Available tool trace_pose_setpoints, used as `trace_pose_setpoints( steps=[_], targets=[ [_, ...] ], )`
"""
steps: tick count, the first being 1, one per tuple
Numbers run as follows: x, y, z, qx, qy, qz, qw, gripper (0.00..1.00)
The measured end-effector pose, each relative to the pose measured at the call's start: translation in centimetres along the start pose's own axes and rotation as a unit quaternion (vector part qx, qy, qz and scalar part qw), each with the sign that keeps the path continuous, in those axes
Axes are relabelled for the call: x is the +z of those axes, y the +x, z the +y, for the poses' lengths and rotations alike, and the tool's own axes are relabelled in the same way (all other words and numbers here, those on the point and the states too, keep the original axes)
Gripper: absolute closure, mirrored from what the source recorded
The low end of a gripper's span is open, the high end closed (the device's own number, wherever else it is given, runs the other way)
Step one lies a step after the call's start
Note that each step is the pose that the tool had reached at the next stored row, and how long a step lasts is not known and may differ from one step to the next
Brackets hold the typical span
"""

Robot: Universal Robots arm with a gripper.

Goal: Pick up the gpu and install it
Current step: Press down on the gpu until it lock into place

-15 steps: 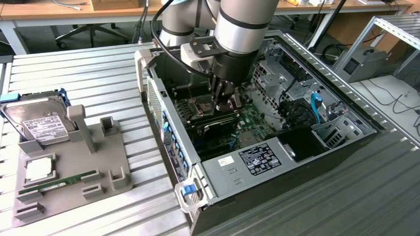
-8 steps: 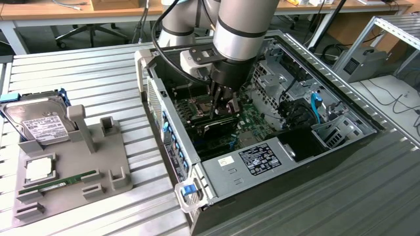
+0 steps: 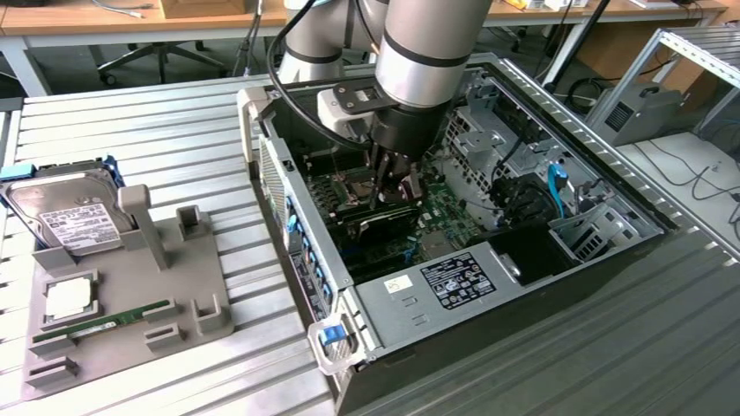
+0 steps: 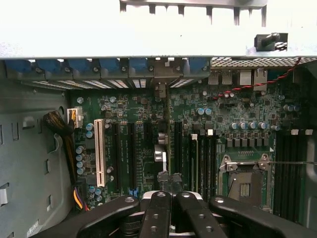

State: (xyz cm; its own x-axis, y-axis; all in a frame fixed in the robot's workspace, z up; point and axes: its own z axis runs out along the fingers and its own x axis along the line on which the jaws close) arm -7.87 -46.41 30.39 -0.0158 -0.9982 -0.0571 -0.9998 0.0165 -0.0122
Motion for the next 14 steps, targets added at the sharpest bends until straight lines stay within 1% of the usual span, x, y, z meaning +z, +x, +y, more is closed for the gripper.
trace_pose_setpoints(
  steps=[6, 14],
  targets=[
    [0.14, 0.01, 0.00, 0.000, 0.0000, -0.0001, 1.0000, 0.89],
    [0.93, 0.05, 0.01, 0.000, 0.0000, 0.0000, 1.0000, 0.89]
  ],
)
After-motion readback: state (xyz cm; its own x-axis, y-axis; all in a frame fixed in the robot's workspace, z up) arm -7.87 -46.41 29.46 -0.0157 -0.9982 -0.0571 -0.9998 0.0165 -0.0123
